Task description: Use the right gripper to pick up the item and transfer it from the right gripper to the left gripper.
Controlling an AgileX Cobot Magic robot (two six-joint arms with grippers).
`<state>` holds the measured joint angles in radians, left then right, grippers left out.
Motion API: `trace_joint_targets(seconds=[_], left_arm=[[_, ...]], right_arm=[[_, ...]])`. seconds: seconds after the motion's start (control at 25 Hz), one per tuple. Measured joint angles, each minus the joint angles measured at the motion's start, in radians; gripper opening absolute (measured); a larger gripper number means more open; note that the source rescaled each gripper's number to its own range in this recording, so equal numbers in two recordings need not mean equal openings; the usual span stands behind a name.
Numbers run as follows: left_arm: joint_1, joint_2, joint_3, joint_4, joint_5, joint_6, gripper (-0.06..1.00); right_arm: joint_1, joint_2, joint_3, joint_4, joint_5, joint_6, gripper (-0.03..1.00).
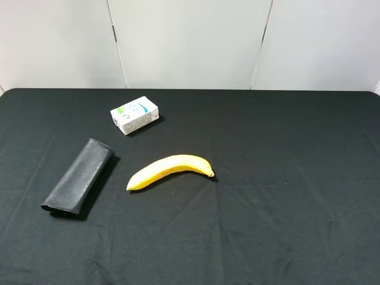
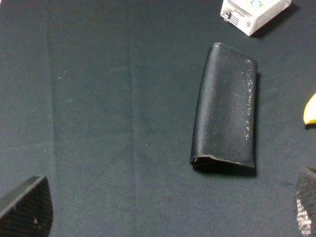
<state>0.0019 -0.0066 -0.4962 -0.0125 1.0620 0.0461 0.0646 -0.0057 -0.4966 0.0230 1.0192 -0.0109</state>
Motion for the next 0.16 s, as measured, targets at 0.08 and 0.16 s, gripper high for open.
trace_joint_targets(seconds=[0.08, 0.16], left_arm=[[0.000, 0.000, 0.000, 0.000, 0.000, 0.000, 0.96], [0.000, 0.000, 0.000, 0.000, 0.000, 0.000, 0.96]], right_arm=[[0.000, 0.000, 0.000, 0.000, 0.000, 0.000, 1.00], [0.000, 0.000, 0.000, 0.000, 0.000, 0.000, 1.00]])
